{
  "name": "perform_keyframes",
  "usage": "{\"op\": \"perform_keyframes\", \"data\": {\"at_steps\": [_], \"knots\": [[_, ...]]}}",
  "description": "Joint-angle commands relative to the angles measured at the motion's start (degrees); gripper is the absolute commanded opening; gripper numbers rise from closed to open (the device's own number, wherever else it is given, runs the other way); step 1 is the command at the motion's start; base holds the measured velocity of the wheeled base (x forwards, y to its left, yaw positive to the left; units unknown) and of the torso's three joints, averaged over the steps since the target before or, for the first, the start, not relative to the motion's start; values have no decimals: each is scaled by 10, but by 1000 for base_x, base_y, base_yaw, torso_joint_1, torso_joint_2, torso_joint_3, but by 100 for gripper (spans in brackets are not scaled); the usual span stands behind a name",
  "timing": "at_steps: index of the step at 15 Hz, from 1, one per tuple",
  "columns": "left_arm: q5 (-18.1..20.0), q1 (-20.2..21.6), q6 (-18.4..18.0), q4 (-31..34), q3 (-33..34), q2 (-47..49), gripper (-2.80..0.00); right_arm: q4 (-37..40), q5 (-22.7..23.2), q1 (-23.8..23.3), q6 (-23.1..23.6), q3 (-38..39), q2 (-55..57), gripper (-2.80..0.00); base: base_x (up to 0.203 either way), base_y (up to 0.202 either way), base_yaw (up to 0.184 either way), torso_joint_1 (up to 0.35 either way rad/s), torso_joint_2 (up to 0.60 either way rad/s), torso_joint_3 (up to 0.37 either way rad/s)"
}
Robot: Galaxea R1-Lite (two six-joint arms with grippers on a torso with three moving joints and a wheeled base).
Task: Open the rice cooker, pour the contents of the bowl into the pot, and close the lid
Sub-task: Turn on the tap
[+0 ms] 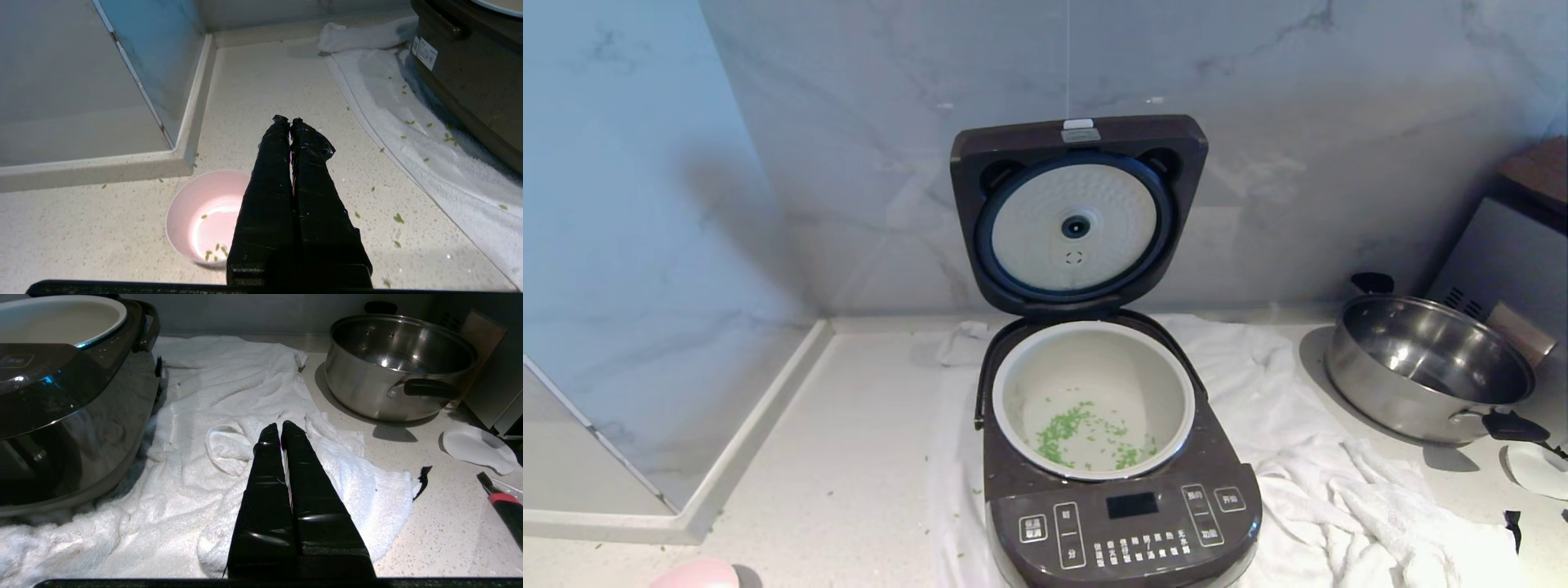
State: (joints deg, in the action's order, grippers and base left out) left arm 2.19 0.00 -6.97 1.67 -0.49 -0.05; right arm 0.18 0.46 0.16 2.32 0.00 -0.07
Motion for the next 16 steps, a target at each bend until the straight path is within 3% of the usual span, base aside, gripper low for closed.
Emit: {"op": "perform_keyframes", "data": {"at_steps": [1,8,16], "knots": [[0,0,-1,1,0,1,-280,0,0,0,0,0,1,-280,-145,0,2,14,12,0],[0,0,5,2,0,1,-280,-1,-1,0,-5,0,1,-280,-177,0,-2,-1,3,3],[1,1,3,2,0,2,-280,-1,-1,1,-11,-1,2,-280,0,-2,13,0,0,0]]}}
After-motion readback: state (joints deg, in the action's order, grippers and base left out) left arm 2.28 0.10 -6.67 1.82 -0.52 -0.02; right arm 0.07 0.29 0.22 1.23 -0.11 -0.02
